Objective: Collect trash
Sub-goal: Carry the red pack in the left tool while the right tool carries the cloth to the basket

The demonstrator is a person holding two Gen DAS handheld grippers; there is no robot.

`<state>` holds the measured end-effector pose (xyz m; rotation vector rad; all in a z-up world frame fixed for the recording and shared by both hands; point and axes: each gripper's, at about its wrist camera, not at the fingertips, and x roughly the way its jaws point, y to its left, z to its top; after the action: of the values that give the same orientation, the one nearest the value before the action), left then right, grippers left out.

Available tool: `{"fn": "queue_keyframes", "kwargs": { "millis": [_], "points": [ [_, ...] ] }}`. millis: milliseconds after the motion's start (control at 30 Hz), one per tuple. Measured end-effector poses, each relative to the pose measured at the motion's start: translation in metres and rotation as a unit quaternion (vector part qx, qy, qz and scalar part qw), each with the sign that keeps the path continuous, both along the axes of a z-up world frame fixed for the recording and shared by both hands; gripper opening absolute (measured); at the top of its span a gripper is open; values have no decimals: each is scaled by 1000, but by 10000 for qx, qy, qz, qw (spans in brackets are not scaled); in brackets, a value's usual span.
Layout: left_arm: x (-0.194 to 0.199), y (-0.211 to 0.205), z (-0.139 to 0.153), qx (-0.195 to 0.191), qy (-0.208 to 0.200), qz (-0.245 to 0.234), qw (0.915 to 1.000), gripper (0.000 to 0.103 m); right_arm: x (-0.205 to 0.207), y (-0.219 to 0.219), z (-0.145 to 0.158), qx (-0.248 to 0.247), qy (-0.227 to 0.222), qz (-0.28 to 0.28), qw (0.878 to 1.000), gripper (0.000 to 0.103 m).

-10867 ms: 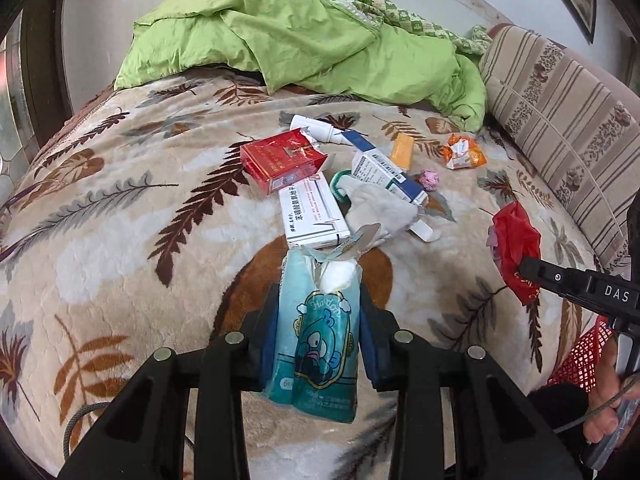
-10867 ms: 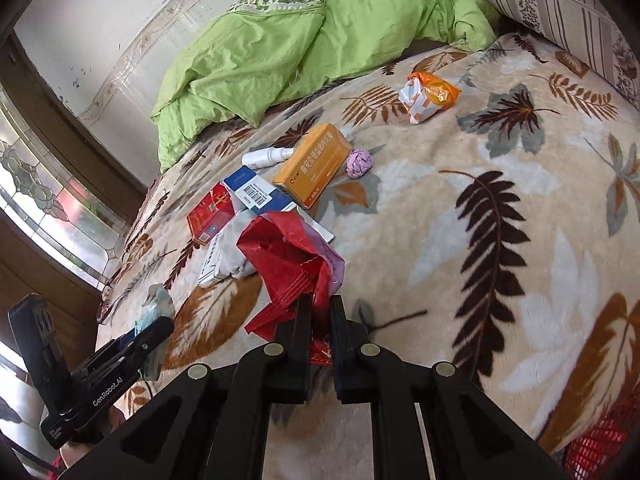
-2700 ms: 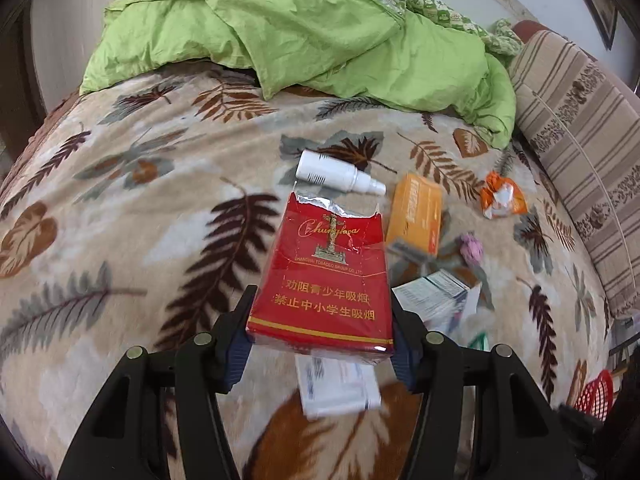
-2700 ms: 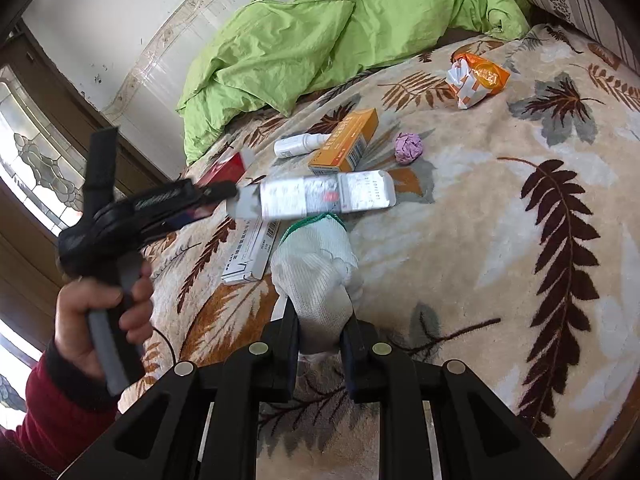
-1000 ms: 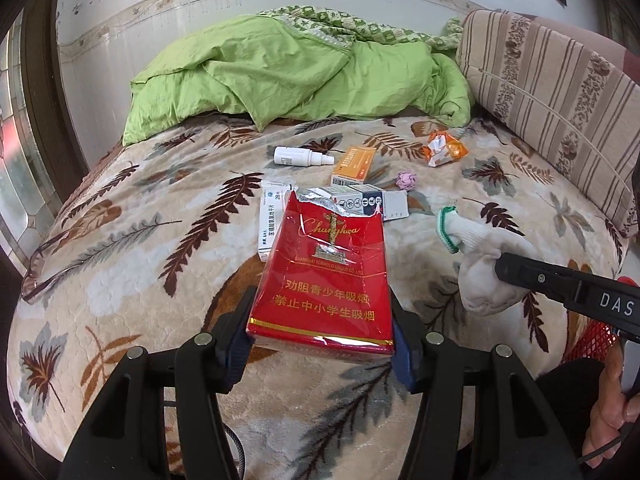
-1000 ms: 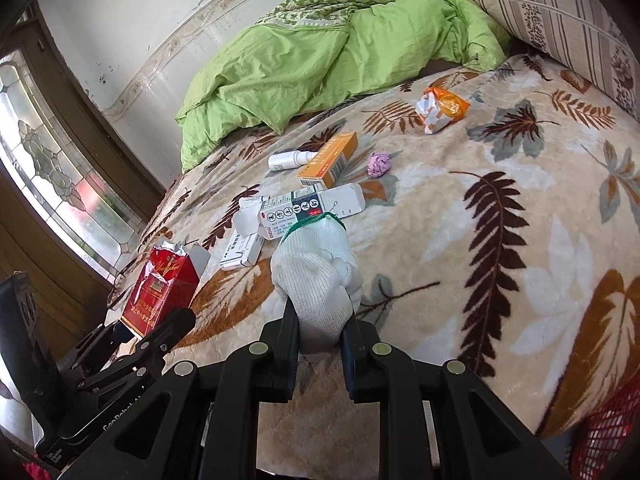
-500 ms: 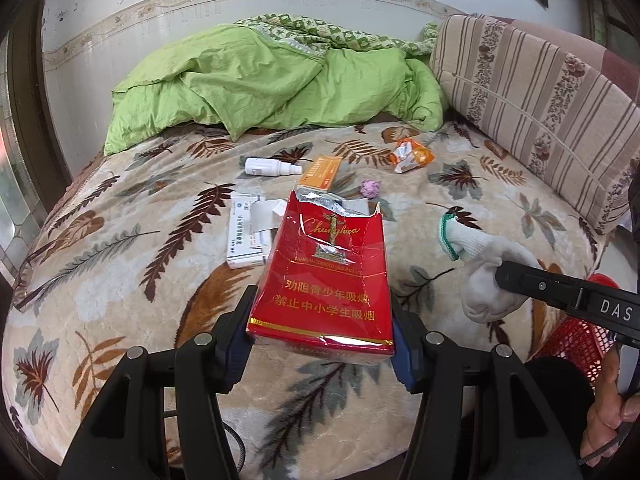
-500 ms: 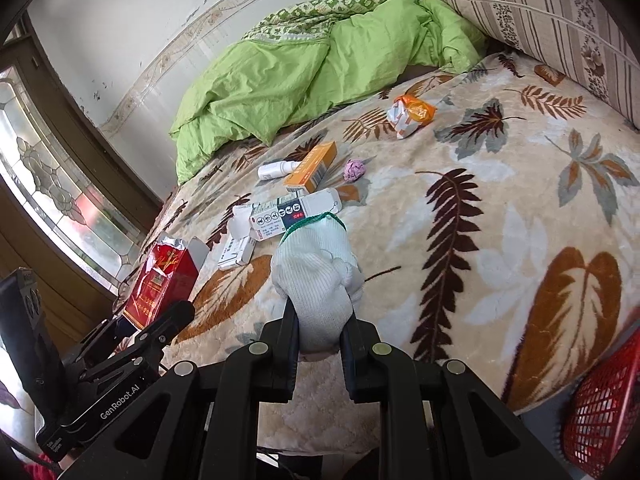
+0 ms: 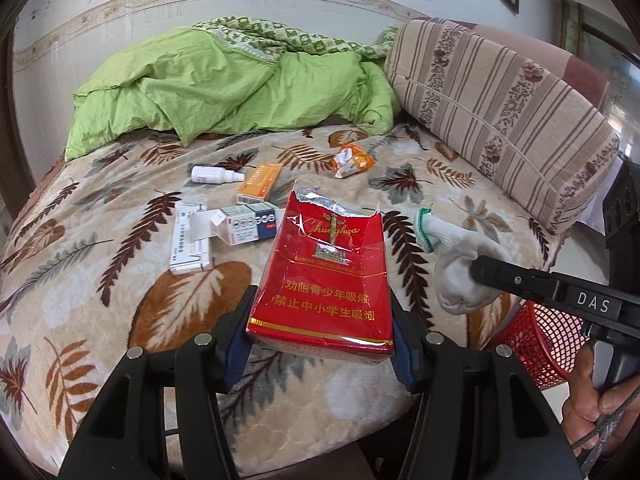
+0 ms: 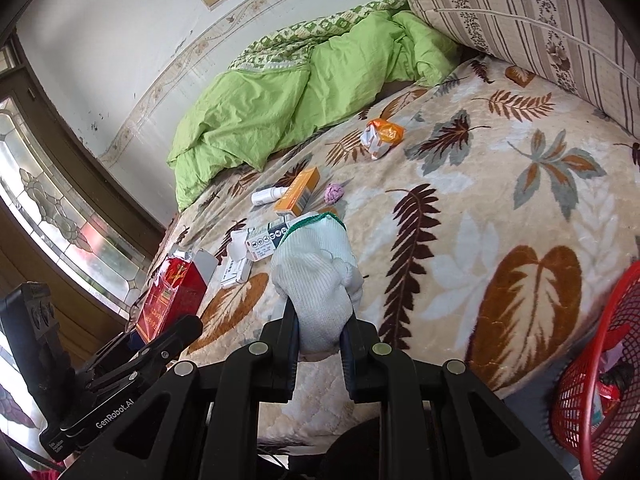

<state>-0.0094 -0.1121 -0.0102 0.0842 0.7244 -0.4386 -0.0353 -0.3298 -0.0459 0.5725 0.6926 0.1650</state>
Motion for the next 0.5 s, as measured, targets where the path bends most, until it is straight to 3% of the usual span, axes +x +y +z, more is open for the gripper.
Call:
{"fn": "queue_keyframes", "kwargs": {
  "millis": [233, 500],
  "points": [
    [-6, -26, 5, -14, 44, -379, 9993, 57, -19, -25, 7, 104, -70, -243, 9996, 19],
    [-12, -77, 7, -30, 182, -1030, 9945, 57, -57, -78, 9, 143, -2, -933, 9955, 19]
  ]
}}
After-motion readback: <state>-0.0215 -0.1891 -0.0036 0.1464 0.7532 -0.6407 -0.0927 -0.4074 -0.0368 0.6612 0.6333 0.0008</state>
